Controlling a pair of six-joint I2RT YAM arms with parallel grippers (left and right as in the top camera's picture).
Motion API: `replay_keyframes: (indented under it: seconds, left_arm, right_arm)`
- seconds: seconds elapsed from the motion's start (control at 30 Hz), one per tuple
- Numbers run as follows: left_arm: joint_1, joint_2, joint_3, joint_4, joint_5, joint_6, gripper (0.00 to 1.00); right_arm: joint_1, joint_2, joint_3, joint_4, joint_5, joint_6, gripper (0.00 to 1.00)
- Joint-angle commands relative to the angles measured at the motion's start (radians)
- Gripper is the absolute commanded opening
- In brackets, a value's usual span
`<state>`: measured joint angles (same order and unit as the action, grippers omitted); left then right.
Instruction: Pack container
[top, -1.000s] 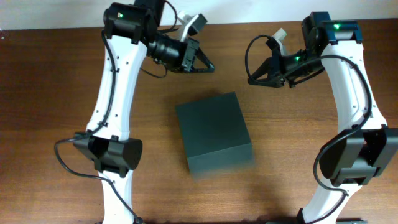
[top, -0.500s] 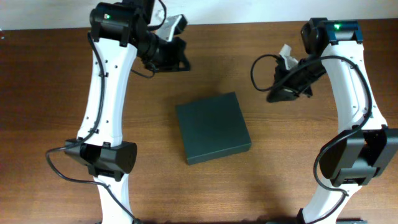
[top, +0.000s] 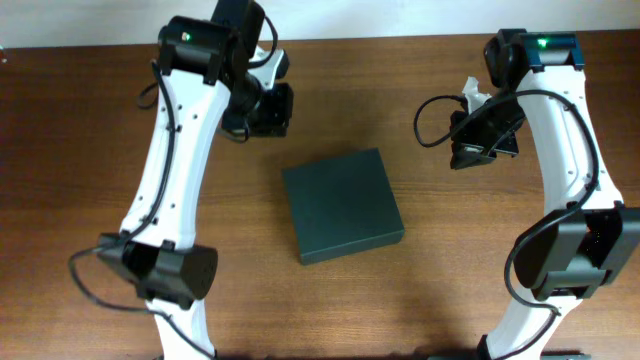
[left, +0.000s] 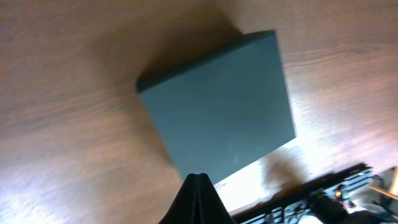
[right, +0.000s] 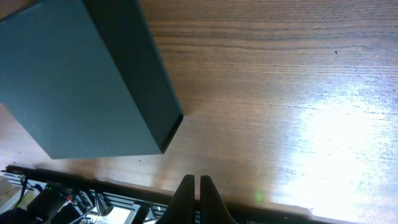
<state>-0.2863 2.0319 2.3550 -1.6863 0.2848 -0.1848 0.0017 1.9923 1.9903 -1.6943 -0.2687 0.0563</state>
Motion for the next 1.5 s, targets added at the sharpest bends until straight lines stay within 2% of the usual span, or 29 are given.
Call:
replay_keyframes:
  seconds: [0.0, 0.2, 0.33, 0.7, 0.77, 0.9, 1.0, 1.27, 1.33, 1.37, 1.43, 1.47]
  left_arm:
    - [0.007, -0.154, -0.055, -0.002, -0.092, -0.022, 0.02]
    - [0.014, -0.275, -0.113, -0.002, -0.126, -0.036, 0.02]
    - [0.014, -0.332, -0.182, -0.002, -0.130, -0.035, 0.02]
    - [0.014, -0.447, -0.403, -0.002, -0.203, -0.035, 0.02]
    - [0.014, -0.479, -0.459, -0.002, -0.219, -0.060, 0.02]
    - [0.014, -0.488, -0.534, 0.008, -0.222, -0.084, 0.02]
    - [0.014, -0.494, -0.608, 0.051, -0.221, -0.115, 0.02]
    - [0.014, -0.495, -0.747, 0.259, -0.196, -0.116, 0.02]
    - [0.014, -0.495, -0.768, 0.311, -0.196, -0.117, 0.02]
    - [0.014, -0.495, -0.776, 0.335, -0.196, -0.117, 0.02]
    - [0.014, -0.495, -0.800, 0.399, -0.197, -0.117, 0.02]
    - [0.014, -0.495, -0.805, 0.412, -0.200, -0.117, 0.07]
  right_arm:
    - [0.018, -0.089, 0.005, -0.005, 0.019, 0.008, 0.04]
    - [0.059, -0.193, -0.007, -0.005, 0.019, 0.008, 0.05]
    - [0.094, -0.293, -0.077, -0.005, 0.020, 0.018, 0.07]
    - [0.144, -0.638, -0.414, -0.005, 0.015, 0.057, 0.07]
    - [0.144, -0.763, -0.526, -0.005, 0.019, 0.053, 0.07]
    - [0.144, -0.855, -0.631, -0.005, 0.024, 0.045, 0.07]
    - [0.144, -0.905, -0.690, -0.003, 0.030, 0.046, 0.07]
    - [0.143, -0.913, -0.694, 0.033, 0.039, 0.050, 0.07]
    - [0.142, -0.912, -0.694, 0.063, 0.039, 0.050, 0.11]
    - [0.142, -0.912, -0.694, 0.087, 0.043, 0.050, 0.17]
    - [0.142, -0.908, -0.694, 0.149, 0.046, 0.050, 0.38]
    - [0.142, -0.906, -0.694, 0.169, 0.046, 0.049, 0.50]
